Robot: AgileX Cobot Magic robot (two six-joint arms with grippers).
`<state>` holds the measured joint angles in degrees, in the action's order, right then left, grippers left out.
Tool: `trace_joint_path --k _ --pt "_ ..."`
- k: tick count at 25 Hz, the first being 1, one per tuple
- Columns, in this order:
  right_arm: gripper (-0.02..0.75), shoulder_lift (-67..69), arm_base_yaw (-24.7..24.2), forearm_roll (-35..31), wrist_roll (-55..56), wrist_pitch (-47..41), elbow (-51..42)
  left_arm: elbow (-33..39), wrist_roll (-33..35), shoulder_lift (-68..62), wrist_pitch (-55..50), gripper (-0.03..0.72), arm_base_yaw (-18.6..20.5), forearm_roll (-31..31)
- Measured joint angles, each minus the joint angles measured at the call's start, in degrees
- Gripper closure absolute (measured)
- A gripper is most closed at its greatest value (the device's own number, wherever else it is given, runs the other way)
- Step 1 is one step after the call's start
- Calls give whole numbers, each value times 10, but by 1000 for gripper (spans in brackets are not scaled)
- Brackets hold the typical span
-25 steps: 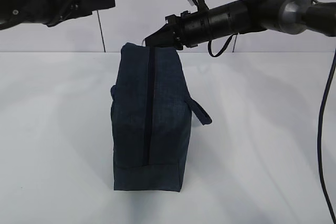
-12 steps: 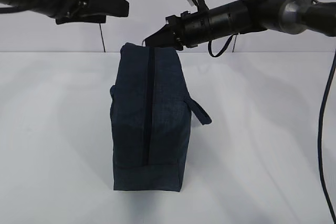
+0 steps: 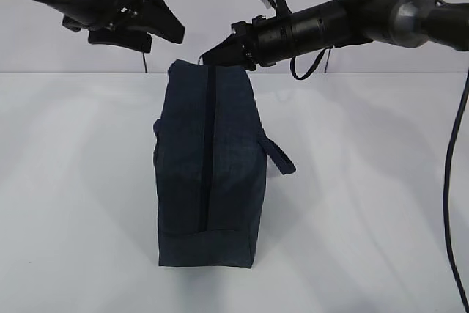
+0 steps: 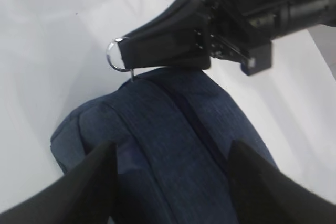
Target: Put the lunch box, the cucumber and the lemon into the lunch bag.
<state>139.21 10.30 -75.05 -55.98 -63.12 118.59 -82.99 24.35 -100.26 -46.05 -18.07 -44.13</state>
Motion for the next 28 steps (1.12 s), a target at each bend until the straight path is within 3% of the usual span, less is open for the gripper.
trace_joint_path --k 7,16,22,28 --pt "718 0 0 -1 -1 0 0 -40 -33 -56 -24 230 0 38" --pt "718 0 0 -4 -4 0 0 -61 -37 -95 -21 284 0 42" --pt "718 0 0 -6 -4 0 0 -61 -37 -96 -10 433 0 39" --pt "718 0 0 -6 -4 -1 0 -63 -37 -110 -8 464 0 21"
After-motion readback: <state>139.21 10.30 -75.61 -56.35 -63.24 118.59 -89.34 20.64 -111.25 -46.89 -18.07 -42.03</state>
